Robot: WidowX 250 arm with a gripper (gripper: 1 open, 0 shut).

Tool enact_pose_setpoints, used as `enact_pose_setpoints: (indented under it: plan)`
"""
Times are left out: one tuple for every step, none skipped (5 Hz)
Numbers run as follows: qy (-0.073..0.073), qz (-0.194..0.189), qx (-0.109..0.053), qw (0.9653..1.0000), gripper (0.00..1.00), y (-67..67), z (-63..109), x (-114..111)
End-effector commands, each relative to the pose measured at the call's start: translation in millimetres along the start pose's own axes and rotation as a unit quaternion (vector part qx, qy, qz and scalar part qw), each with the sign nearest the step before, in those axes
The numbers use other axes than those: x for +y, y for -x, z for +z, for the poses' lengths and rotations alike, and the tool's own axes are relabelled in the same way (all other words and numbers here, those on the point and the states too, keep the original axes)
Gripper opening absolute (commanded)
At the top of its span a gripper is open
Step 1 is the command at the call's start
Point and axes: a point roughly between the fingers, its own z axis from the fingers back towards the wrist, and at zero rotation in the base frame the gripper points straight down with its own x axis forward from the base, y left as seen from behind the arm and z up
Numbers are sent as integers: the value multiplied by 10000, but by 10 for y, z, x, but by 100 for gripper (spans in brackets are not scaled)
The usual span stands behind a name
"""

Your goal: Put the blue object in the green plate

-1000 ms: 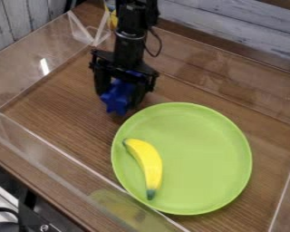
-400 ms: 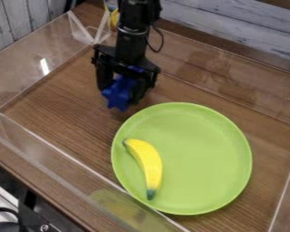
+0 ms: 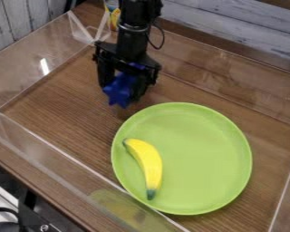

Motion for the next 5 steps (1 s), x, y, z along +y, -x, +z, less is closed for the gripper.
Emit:
enact_pose_setpoints:
  plan:
    - [-24, -36, -417, 9991, 0, -75, 231, 4]
    - [-22, -68, -437, 9990, 0, -94, 224, 3]
    - [-22, -99, -456, 9989, 0, -114, 217, 2]
    - [-18, -122, -474, 9988, 0, -135, 209, -1]
    - [-10, -142, -493, 9987, 0, -159, 196, -4]
